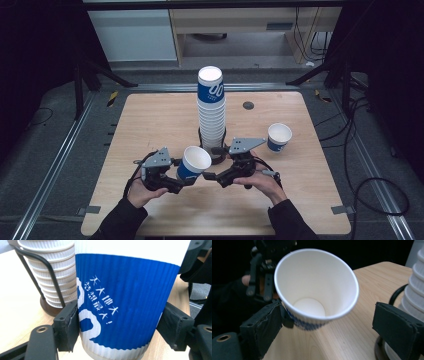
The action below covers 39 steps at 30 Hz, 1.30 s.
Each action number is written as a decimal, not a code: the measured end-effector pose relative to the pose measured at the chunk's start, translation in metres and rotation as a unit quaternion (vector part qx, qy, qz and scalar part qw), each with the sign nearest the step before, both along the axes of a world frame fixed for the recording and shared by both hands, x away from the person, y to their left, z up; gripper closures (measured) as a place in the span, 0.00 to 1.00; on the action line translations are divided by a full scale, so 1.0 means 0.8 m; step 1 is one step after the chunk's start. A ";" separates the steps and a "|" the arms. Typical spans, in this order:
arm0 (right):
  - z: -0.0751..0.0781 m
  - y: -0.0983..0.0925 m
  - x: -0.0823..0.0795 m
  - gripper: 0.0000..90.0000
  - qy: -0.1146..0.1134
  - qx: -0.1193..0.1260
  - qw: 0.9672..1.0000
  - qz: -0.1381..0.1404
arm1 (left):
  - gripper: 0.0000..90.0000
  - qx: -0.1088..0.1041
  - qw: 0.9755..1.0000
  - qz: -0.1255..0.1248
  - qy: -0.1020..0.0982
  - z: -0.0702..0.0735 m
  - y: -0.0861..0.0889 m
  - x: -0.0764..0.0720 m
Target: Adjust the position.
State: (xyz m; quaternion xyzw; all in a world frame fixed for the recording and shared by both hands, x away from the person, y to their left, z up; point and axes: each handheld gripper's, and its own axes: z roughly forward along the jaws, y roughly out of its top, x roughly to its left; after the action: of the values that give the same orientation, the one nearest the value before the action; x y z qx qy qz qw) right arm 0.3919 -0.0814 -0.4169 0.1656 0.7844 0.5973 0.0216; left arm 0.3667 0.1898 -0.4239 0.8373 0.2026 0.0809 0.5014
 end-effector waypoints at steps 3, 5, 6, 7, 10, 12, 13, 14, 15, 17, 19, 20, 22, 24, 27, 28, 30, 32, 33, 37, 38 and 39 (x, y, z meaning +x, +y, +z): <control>-0.001 0.004 -0.001 0.11 0.008 0.010 1.000 0.004 | 0.28 0.000 1.000 -0.004 -0.001 -0.001 -0.006 -0.003; -0.002 0.007 -0.001 0.11 0.014 0.011 1.000 0.010 | 0.28 -0.001 1.000 -0.004 -0.004 -0.001 -0.009 -0.004; -0.004 0.009 -0.002 0.11 0.016 0.011 1.000 0.012 | 0.28 0.000 1.000 -0.007 -0.002 -0.001 -0.011 -0.004; -0.005 0.011 -0.002 0.11 0.018 0.008 1.000 0.014 | 0.28 0.000 1.000 -0.007 -0.004 -0.001 -0.012 -0.005; -0.008 0.016 -0.003 0.11 0.022 0.007 1.000 0.021 | 0.28 0.004 1.000 -0.011 -0.004 -0.003 -0.015 -0.006; -0.010 0.020 -0.003 0.13 0.026 0.007 0.999 0.026 | 0.28 0.008 1.000 -0.014 -0.003 -0.004 -0.018 -0.007; -0.011 0.022 -0.004 0.13 0.026 0.006 0.999 0.028 | 0.28 0.009 1.000 -0.016 -0.002 -0.005 -0.020 -0.008; -0.013 0.024 -0.004 0.14 0.029 0.007 0.999 0.030 | 0.28 0.011 1.000 -0.018 -0.003 -0.006 -0.021 -0.009; -0.014 0.026 -0.004 0.16 0.032 0.006 0.999 0.031 | 0.28 0.012 1.000 -0.019 -0.003 -0.006 -0.022 -0.009; -0.016 0.026 -0.003 0.20 0.037 0.007 0.999 0.034 | 0.28 0.012 1.000 -0.020 -0.003 -0.007 -0.023 -0.009; -0.016 0.025 -0.003 0.21 0.039 0.008 0.999 0.035 | 0.28 0.010 1.000 -0.021 -0.002 -0.007 -0.023 -0.009; -0.016 0.025 -0.004 0.22 0.038 0.009 0.999 0.037 | 0.28 0.009 1.000 -0.022 -0.001 -0.007 -0.023 -0.009; -0.015 0.025 -0.004 0.22 0.033 0.007 0.999 0.037 | 0.28 0.010 1.000 -0.022 -0.001 -0.007 -0.023 -0.009; -0.014 0.025 -0.005 0.23 0.030 0.005 0.999 0.037 | 0.27 0.010 1.000 -0.023 0.001 -0.007 -0.023 -0.009; -0.012 0.023 -0.006 0.23 0.024 0.004 0.999 0.033 | 0.27 0.018 1.000 -0.022 0.002 -0.009 -0.023 -0.009; -0.011 0.021 -0.005 0.23 0.021 0.005 0.999 0.029 | 0.26 0.022 1.000 -0.022 0.002 -0.010 -0.022 -0.008; -0.007 0.015 -0.004 0.23 0.019 0.007 1.000 0.021 | 0.26 0.024 1.000 -0.019 0.006 -0.012 -0.021 -0.007; -0.004 0.008 -0.002 0.23 0.014 0.006 1.000 0.009 | 0.26 0.027 0.999 -0.017 0.009 -0.013 -0.018 -0.005; -0.003 0.004 -0.001 0.23 0.010 0.006 1.000 0.003 | 0.26 0.030 0.999 -0.015 0.009 -0.014 -0.017 -0.005; 0.002 -0.013 0.002 0.23 0.002 -0.002 1.000 -0.030 | 0.25 0.035 0.999 -0.003 0.014 -0.016 -0.009 0.000; 0.002 -0.016 0.003 0.23 0.004 -0.009 0.999 -0.038 | 0.25 0.035 0.999 0.001 0.015 -0.017 -0.007 0.001; 0.002 -0.018 0.003 0.23 0.002 -0.014 0.999 -0.046 | 0.25 0.036 0.999 0.007 0.015 -0.017 -0.005 0.002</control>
State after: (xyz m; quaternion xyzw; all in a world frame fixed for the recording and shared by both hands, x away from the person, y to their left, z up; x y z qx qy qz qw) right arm 0.3946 -0.0960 -0.4150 0.2027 0.7843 0.5842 0.0496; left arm 0.3684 0.1862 -0.4377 0.8546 0.2124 0.0790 0.4671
